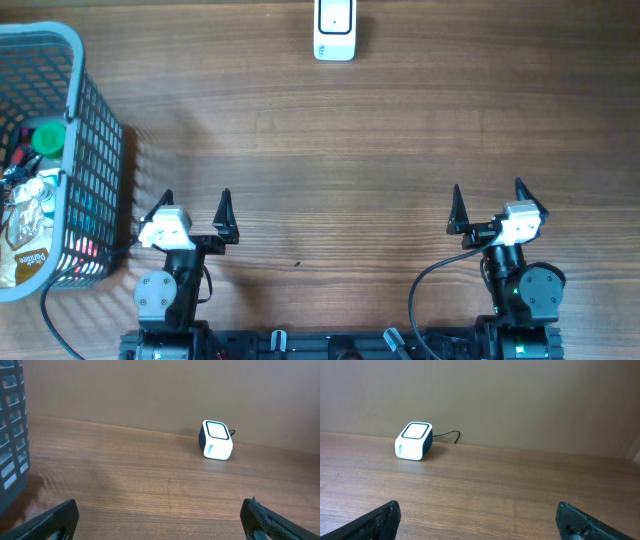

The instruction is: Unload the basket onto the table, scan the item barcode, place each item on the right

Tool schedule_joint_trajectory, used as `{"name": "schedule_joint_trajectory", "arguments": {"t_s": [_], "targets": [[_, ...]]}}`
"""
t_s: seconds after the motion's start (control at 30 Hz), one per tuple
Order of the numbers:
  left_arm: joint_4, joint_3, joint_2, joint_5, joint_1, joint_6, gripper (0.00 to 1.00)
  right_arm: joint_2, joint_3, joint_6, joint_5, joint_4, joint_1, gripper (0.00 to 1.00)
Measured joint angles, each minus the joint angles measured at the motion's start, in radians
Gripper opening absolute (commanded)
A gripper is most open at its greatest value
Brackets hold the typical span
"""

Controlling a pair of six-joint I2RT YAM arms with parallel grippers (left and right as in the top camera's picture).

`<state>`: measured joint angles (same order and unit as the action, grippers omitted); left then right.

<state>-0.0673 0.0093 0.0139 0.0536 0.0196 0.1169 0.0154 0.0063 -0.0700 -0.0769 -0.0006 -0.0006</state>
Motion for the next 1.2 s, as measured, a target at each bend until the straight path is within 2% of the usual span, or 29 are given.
{"name": "schedule_joint_trajectory", "arguments": {"t_s": [0.67,0.8,0.97,1.13,1.2], "targets": [[-0.036,0.024,0.004,0.039,0.0,0.0,1.0,0.0,0.0,0.0,0.0,0.0,0.0,1.0],[-0.102,0.15,0.087,0.051,0.0,0.0,1.0,0.0,0.0,0.0,0.0,0.0,0.0,1.0],[-0.183,0.362,0.299,0.053,0.0,0.0,1.0,0.0,0.0,0.0,0.0,0.0,0.0,1.0],[-0.338,0.636,0.486,0.074,0.0,0.0,1.0,0.0,0.0,0.0,0.0,0.0,0.0,1.0],[-0.36,0.705,0.519,0.102,0.0,0.0,1.0,0.0,0.0,0.0,0.0,0.0,0.0,1.0]]}}
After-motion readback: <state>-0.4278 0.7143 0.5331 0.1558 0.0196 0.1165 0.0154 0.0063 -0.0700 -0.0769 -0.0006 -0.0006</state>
